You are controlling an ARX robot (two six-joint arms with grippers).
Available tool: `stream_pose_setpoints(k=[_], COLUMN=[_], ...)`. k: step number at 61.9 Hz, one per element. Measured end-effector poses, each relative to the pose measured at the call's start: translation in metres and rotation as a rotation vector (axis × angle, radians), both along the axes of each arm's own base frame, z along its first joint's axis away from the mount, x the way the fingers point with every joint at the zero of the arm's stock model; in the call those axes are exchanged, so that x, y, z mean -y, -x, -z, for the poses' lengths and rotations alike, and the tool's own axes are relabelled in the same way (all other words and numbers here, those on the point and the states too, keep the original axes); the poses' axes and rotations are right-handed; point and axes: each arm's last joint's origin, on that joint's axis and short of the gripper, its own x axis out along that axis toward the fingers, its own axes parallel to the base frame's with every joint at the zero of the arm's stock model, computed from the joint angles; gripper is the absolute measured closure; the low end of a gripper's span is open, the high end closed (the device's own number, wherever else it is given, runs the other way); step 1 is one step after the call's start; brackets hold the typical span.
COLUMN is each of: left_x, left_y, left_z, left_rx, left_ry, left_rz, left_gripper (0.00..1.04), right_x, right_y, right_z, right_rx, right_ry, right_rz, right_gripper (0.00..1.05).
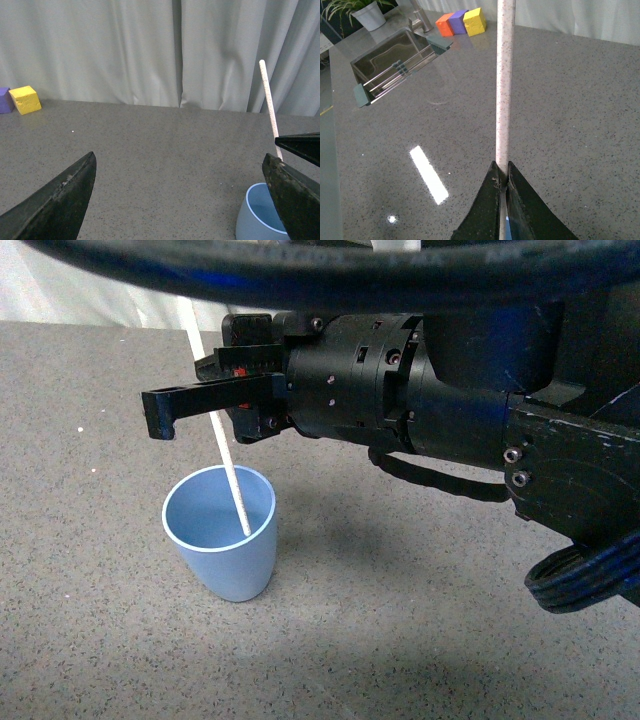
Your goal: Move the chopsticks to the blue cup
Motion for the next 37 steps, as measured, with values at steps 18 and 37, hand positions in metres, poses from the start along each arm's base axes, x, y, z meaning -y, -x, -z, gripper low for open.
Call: stream_pose_setpoints(k=[18, 37], left_x=[0.0, 0.0], left_y=[0.0, 0.0], left_z=[0.0, 0.0], left_rx=[0.0, 0.0], left_ry=[0.0, 0.0], left_rz=[0.0, 0.0], left_gripper=[0.07, 0.07], right_x=[0.001, 0.008], right_y=[0.0, 0.002], right_z=[0.0, -0.012], right_rx=[-0.007, 0.025], right_ry=[0.005, -0.008], right_rz=[-0.035, -0.004], right_gripper=[0.81, 0.26])
